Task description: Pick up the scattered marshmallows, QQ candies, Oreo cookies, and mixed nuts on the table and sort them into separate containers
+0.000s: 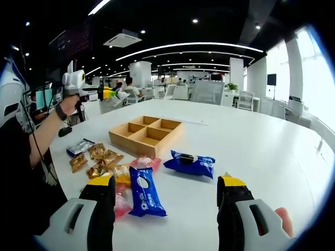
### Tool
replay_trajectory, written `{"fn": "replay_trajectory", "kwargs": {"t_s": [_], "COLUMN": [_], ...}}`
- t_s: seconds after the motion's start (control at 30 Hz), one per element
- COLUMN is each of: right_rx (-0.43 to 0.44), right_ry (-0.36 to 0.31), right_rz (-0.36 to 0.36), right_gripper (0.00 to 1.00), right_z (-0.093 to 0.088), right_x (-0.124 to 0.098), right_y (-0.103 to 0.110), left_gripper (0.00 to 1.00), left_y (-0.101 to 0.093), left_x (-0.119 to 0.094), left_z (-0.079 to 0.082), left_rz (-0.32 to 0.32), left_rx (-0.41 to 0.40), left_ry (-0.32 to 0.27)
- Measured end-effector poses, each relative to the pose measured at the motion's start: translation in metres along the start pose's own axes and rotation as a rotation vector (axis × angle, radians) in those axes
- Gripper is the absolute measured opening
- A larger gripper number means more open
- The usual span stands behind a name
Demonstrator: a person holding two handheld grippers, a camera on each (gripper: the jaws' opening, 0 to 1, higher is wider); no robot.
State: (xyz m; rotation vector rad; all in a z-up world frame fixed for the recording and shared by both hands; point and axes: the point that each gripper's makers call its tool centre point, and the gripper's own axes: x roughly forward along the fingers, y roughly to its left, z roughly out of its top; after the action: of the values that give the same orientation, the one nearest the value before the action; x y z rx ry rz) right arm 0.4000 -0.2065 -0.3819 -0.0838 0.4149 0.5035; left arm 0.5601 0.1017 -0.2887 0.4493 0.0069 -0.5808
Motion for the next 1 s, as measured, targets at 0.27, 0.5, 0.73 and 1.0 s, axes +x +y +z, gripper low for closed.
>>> {"fn": "replay_trajectory", "kwargs": {"t_s": [0.27,0.5,0.73,1.0], "right_rx": [0.006,0.006,0.007,0.003], "right_ry": [0.007,0.010,0.006,0.005], "right_rz": [-0.003,-0.006,-0.012,-0.013], "right_gripper": [0.75,0.75,0.75,0.75], "right_z": [-0.001,-0.001,0.000,0.001], "right_x": [0.001,0.000,-0.002,-0.003], "right_y": [-0.001,-0.002,-0.004,-0.004], "left_gripper": [0.06,0.06,0.06,0.06], "left_y": [0.001,-0.001,-0.002,-0.005], "left_x": [0.009,0.018,0.027,0.035], "left_z": [0.001,0.003,0.008,0.014], "left_rz": [-0.013,-0.023,-0.034,-0.043], "left_rx": [-0.024,-0.027,-0.036,-0.046], "left_ry": [-0.006,-0.007,-0.013,-0.022]}}
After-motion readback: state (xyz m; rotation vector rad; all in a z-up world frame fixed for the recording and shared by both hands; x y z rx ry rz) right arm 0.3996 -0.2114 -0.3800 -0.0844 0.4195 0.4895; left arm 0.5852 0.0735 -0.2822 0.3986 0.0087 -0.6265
